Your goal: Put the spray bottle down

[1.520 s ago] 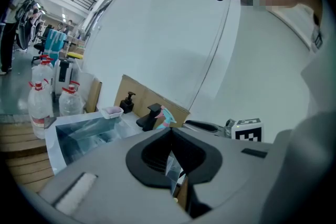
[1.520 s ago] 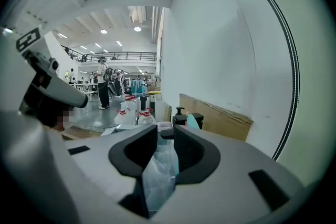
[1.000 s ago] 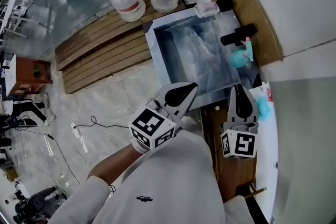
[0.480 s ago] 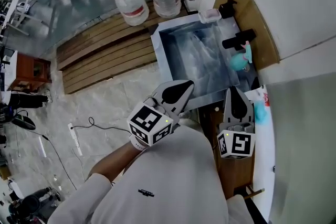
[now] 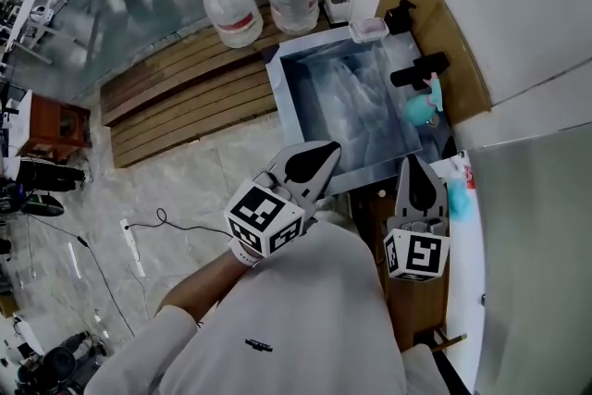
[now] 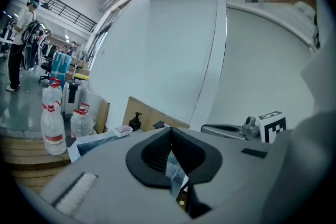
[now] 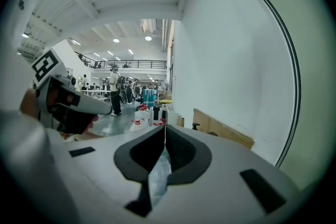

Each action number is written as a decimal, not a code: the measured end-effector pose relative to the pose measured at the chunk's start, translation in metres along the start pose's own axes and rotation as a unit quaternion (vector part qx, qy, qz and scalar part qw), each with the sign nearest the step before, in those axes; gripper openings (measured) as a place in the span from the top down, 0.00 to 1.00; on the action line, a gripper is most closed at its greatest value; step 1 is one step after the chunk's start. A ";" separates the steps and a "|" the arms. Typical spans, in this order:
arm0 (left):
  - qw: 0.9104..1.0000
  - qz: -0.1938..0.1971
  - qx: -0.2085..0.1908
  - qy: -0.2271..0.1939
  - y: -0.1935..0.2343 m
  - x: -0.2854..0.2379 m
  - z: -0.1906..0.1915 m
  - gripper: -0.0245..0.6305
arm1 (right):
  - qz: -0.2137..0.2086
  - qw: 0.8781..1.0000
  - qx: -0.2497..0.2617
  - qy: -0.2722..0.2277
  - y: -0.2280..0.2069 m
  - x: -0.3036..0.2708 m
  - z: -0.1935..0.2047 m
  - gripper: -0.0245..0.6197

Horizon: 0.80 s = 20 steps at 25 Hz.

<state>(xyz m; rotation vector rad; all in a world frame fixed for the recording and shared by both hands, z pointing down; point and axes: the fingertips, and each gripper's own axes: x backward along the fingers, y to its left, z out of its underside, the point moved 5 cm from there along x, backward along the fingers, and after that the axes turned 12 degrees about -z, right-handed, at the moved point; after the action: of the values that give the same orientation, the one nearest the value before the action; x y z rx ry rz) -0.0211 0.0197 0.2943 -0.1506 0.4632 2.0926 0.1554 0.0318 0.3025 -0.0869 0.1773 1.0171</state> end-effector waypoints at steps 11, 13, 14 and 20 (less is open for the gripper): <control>1.000 -0.008 0.003 0.001 0.001 -0.009 -0.004 0.96 | -0.011 1.000 -0.003 -0.019 -0.008 -0.001 -0.007 0.95; 1.000 -0.006 0.001 0.000 0.000 -0.011 -0.005 0.96 | -0.015 1.000 -0.002 -0.019 -0.008 -0.002 -0.008 0.95; 1.000 -0.005 0.000 0.001 -0.001 -0.012 -0.005 0.96 | -0.016 1.000 -0.003 -0.019 -0.009 -0.003 -0.007 0.95; 1.000 -0.003 -0.002 0.003 -0.002 -0.015 -0.004 0.96 | -0.017 1.000 -0.003 -0.019 -0.010 -0.004 -0.005 0.95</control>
<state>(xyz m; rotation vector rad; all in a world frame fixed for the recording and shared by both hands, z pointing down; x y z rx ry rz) -0.0118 0.0068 0.2942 -0.1601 0.4624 2.0877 0.1613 0.0222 0.2980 -0.0768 0.1377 0.9846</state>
